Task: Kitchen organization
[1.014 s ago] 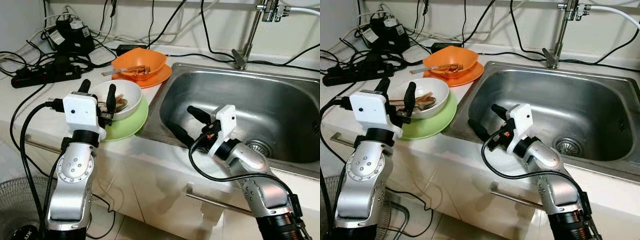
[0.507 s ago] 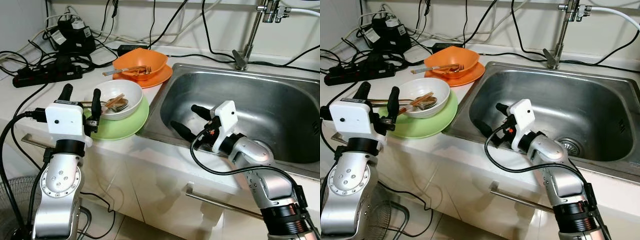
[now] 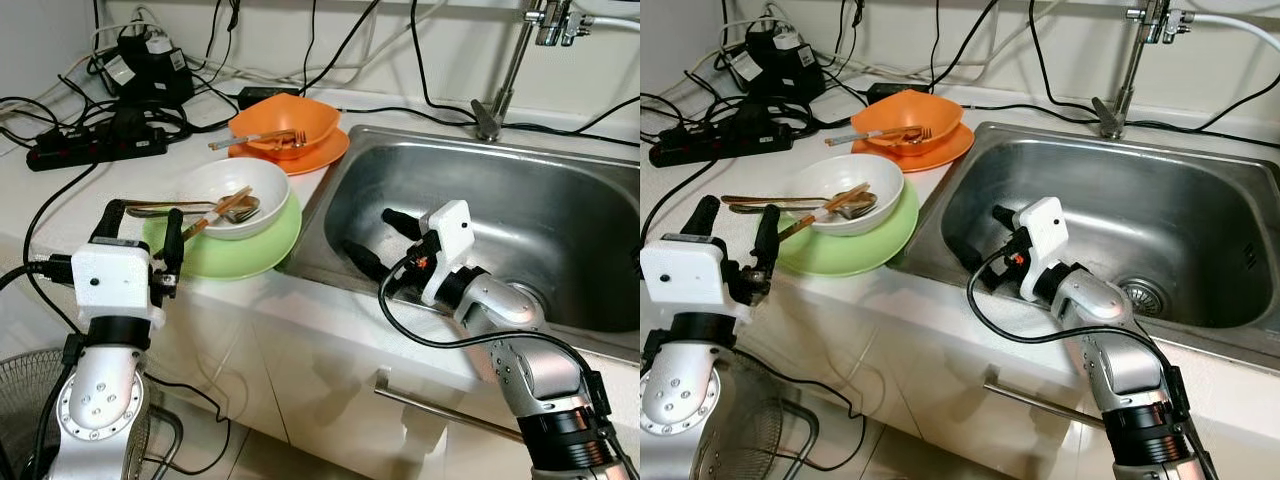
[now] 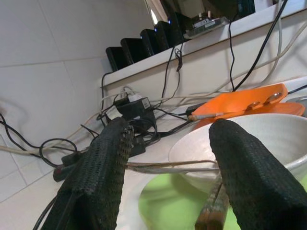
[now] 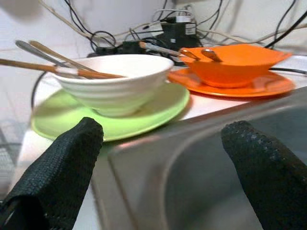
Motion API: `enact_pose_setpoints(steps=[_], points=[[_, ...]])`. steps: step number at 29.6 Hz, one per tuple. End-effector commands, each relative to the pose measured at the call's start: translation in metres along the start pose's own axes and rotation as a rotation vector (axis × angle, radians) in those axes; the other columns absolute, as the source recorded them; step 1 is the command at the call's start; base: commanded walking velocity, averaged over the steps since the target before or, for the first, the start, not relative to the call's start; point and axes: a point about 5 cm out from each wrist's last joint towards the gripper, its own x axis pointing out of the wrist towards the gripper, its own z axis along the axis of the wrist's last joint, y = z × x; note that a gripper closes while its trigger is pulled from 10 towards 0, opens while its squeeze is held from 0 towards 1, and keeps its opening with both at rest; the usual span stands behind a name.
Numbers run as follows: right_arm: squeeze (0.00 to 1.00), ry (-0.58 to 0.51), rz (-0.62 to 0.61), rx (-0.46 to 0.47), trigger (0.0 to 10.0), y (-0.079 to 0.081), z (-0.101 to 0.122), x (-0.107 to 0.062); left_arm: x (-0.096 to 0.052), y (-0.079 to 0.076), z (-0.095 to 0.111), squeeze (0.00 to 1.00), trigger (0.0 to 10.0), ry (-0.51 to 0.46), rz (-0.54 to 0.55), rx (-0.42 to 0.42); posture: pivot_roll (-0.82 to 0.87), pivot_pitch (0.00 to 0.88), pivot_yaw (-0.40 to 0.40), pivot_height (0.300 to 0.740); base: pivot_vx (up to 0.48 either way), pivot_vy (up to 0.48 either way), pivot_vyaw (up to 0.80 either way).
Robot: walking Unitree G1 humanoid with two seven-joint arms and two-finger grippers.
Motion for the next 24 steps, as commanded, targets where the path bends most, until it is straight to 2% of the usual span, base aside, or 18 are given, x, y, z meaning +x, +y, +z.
enact_pose_setpoints(steps=[1,3,4,7,10,14,16,19,24], points=[[0.0,-0.034,-0.014,-0.03,10.0,-0.001,0.011,0.001,-0.002,0.0,-0.005,0.0,10.0,0.017,-0.002,0.013,-0.01,0.0,0.078,0.74,0.0,0.0,0.0],[0.0,0.011,0.002,-0.11,10.0,0.001,0.007,-0.002,-0.002,-0.001,-0.011,0.0,10.0,0.032,-0.004,0.012,-0.02,0.0,0.079,0.74,0.0,0.0,0.0],[0.0,0.037,0.028,-0.075,10.0,0.003,0.002,-0.004,-0.001,-0.001,-0.012,0.0,10.0,0.035,-0.003,0.011,-0.02,0.0,0.079,0.74,0.0,0.0,0.0],[0.0,0.038,-0.024,-0.028,10.0,-0.001,-0.003,-0.006,0.003,-0.002,-0.018,0.0,10.0,0.04,-0.005,0.01,-0.03,0.0,0.081,0.74,0.0,0.0,0.0],[0.0,0.053,-0.039,-0.074,10.0,-0.001,-0.005,-0.006,0.006,-0.004,-0.021,0.0,10.0,0.044,-0.008,0.004,-0.03,0.0,0.083,0.74,0.0,0.0,0.0],[0.0,0.02,-0.065,-0.151,10.0,-0.002,0.0,-0.005,0.01,-0.006,-0.027,0.0,10.0,0.045,-0.025,0.007,-0.04,0.0,0.086,0.74,0.0,0.0,0.0],[0.0,0.009,-0.033,-0.105,10.0,0.0,0.001,-0.005,0.011,-0.007,-0.029,0.0,10.0,0.045,-0.031,0.003,-0.04,0.0,0.087,0.74,0.0,0.0,0.0],[0.0,-0.026,-0.083,-0.178,10.0,0.001,0.005,-0.004,0.013,-0.008,-0.029,0.0,10.0,0.04,-0.028,-0.005,-0.04,0.0,0.088,0.74,0.0,0.0,0.0],[0.0,-0.01,-0.071,-0.183,10.0,0.003,0.001,-0.006,0.014,-0.009,-0.031,0.0,10.0,0.045,-0.019,-0.023,-0.04,0.0,0.087,0.74,0.0,0.0,0.0]])
